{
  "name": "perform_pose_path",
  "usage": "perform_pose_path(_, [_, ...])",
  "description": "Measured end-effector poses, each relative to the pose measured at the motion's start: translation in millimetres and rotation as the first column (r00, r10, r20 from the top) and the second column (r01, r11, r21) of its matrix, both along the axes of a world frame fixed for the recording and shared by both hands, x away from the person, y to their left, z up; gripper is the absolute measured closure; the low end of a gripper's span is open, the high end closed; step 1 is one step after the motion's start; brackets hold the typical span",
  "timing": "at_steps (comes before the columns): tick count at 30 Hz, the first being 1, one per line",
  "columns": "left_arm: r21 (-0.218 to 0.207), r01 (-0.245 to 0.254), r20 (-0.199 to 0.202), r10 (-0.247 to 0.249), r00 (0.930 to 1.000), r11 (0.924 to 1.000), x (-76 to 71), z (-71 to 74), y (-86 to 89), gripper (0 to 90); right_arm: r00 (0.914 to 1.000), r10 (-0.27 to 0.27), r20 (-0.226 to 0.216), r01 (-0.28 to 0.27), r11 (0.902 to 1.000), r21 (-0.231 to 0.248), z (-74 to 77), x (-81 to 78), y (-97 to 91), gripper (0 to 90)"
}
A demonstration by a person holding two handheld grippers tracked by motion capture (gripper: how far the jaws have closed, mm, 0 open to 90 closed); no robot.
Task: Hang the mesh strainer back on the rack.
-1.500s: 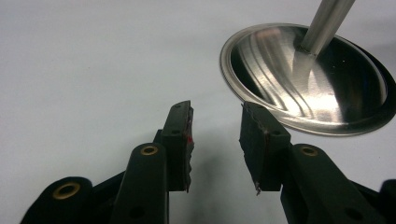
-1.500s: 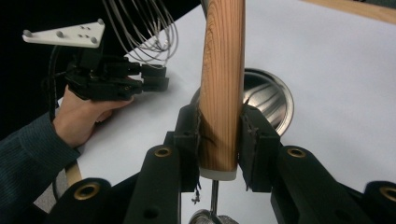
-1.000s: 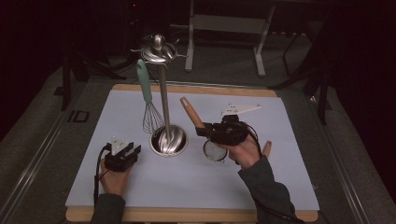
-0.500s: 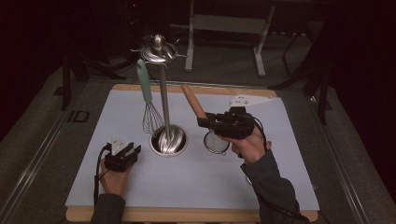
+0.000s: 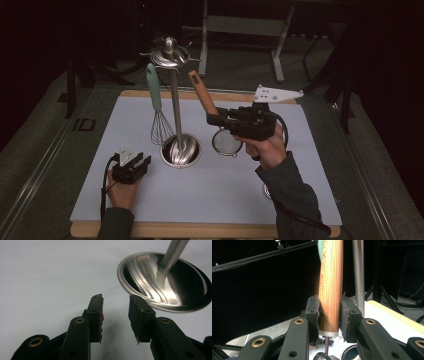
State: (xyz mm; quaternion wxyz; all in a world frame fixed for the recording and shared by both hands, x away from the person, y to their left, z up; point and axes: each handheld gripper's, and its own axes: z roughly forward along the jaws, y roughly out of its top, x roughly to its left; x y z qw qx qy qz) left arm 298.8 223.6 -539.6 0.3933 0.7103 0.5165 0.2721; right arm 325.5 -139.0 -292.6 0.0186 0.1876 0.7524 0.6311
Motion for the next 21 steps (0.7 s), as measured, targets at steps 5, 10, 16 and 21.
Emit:
perform_pose_path(5, [-0.002, 0.0, -0.001, 0.0, 1.0, 1.0, 0.1, 0.0, 0.2, 64.2, 0.9996, 0.024, 0.018, -0.024, 0.9997, -0.001, 7.7, -0.8, 12.7, 71.2])
perform_pose_path(10, [-0.003, -0.001, -0.001, 0.001, 1.0, 1.0, 0.1, 0.1, 0.4, 64.1, 0.9991, 0.041, 0.01, -0.041, 0.9992, -0.005, 6.6, 5.7, 23.7, 71.1])
perform_pose_path(16, [-0.003, -0.001, -0.001, 0.001, 1.0, 1.0, 0.2, 0.1, 0.5, 64.2, 0.9984, 0.049, -0.027, -0.049, 0.9988, -0.004, -4.0, 21.0, 31.2, 71.2])
perform_pose_path(21, [-0.004, -0.002, -0.001, 0.002, 1.0, 1.0, 0.1, 0.1, 0.5, 64.2, 0.9983, 0.038, -0.044, -0.04, 0.9984, -0.04, -8.3, 27.6, 40.8, 71.1])
